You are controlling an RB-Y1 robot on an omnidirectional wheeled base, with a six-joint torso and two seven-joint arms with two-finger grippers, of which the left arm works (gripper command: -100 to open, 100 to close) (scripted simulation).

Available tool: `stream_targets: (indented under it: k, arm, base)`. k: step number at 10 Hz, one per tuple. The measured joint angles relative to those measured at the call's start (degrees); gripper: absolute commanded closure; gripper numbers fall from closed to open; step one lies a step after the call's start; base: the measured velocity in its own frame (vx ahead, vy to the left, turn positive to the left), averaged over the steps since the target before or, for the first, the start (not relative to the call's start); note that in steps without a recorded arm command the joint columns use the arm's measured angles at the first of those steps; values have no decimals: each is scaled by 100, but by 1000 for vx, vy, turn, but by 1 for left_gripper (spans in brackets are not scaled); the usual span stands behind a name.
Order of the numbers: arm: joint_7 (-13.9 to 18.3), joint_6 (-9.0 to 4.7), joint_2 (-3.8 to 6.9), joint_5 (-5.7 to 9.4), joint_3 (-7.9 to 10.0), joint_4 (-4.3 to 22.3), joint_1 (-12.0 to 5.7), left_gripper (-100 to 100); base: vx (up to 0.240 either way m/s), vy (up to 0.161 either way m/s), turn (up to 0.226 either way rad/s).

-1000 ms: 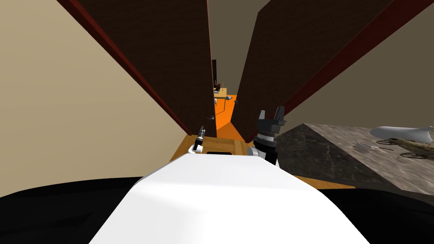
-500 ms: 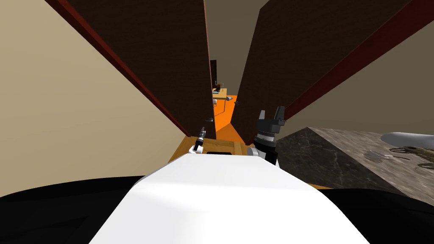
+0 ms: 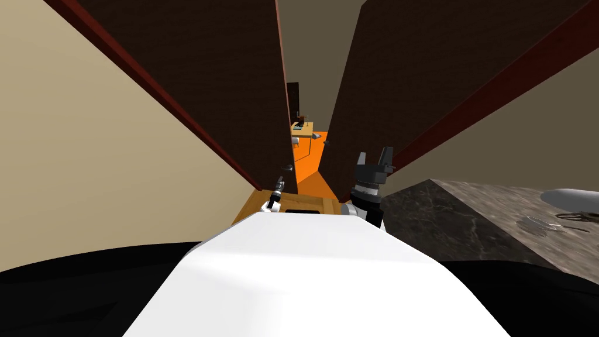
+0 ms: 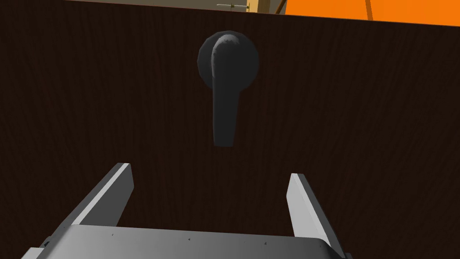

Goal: Push the door open

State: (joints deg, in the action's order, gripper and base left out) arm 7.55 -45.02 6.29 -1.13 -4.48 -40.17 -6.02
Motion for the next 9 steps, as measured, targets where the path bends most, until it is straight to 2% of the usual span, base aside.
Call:
stream_targets:
  k: [7, 8, 9]
  arm:
    - [-77, 1, -40, 40, 90, 92, -58, -100]
    - [-87, 0, -46, 45, 102, 108, -67, -100]
    - [-89, -1, -47, 46, 103, 109, -71, 100]
  base:
    - [194, -16, -27]
    - [85, 1, -4]
    - [-11, -1, 5]
